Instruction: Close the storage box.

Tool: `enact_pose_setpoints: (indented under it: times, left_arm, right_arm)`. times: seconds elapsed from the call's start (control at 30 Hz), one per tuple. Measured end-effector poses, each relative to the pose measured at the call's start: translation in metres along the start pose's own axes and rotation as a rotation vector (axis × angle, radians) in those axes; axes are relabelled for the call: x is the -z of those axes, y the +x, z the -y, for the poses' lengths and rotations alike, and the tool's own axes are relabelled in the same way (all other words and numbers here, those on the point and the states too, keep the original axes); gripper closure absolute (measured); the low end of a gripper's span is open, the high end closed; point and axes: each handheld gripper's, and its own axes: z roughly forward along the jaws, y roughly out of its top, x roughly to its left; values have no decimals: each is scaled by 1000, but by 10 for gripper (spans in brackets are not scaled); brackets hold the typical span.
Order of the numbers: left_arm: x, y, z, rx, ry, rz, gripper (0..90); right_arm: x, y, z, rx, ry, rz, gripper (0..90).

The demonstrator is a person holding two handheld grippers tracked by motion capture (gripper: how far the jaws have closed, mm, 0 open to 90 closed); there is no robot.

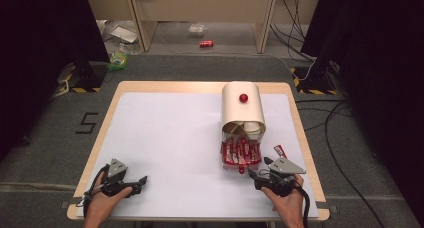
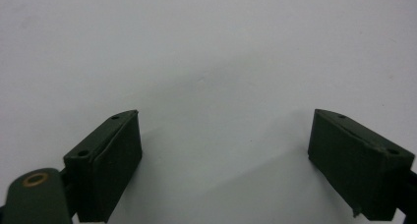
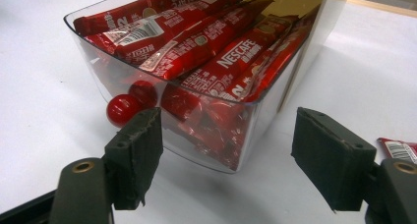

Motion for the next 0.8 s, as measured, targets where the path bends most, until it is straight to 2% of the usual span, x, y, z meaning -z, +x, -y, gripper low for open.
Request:
enact_pose_setpoints:
  times: [0.8]
  left_arm:
    - [0, 0, 0, 0, 0, 0, 121]
  right_arm:
    - [-12, -5, -8, -12, -13, 28, 287]
